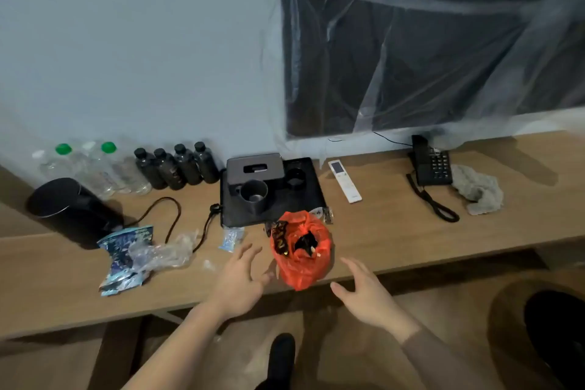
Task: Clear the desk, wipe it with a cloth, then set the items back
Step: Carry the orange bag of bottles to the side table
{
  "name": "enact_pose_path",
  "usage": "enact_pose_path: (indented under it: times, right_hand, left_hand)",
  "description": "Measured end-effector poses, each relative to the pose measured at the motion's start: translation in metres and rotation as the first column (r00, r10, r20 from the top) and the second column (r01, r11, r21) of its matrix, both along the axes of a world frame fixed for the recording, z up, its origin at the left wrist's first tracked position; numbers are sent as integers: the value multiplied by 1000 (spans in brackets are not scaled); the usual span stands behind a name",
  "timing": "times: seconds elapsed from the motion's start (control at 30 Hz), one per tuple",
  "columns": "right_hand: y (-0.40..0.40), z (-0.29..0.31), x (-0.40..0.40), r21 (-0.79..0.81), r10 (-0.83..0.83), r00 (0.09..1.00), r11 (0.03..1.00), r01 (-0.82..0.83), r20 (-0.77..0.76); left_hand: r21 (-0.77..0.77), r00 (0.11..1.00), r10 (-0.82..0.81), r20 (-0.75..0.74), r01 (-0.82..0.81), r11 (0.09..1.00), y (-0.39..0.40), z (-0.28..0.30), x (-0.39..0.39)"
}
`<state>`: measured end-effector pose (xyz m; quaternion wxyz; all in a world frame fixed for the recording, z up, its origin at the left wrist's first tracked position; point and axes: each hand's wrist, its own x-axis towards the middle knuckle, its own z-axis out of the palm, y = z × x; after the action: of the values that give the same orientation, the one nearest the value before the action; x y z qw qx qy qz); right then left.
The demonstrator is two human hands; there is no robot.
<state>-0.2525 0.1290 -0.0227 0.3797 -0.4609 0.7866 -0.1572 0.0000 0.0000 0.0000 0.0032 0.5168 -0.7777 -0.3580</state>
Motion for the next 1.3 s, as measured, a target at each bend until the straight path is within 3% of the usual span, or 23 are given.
enact_pose_path:
  times: [0.23, 0.3, 0.4, 0.6, 0.8, 1.07, 1.3]
  right_hand:
    - [-56, -52, -3, 200, -281, 951, 947, 253, 129]
    - [-67, -65, -3, 245, -408, 893, 900, 360, 187]
    - [-82, -90, -3, 305, -528, 806, 840, 449, 268]
    - [-102, -105, -2, 409, -661, 633, 748, 522, 402]
    - [-95, -88, 8, 354, -691, 496, 708, 610, 526]
    - [-86, -83, 13, 287, -702, 473, 675, 679, 532]
    - [-62, -51, 15, 153, -658, 376, 600, 786, 652]
  left_hand:
    - [206, 999, 33, 25, -37, 978, -68, -43, -42]
    - [233, 993, 89, 76, -104, 967, -91, -76, -51]
    - [334, 981, 190, 48, -195, 922, -101, -73, -70]
    - [379, 980, 197, 5, -184, 907, -100, -75, -88]
    - [353, 962, 270, -35, -241, 904, -99, -78, -82]
    - [360, 961, 258, -102, -206, 910, -87, -70, -77]
    - [455, 873, 328, -361, -142, 879, -62, -17, -77]
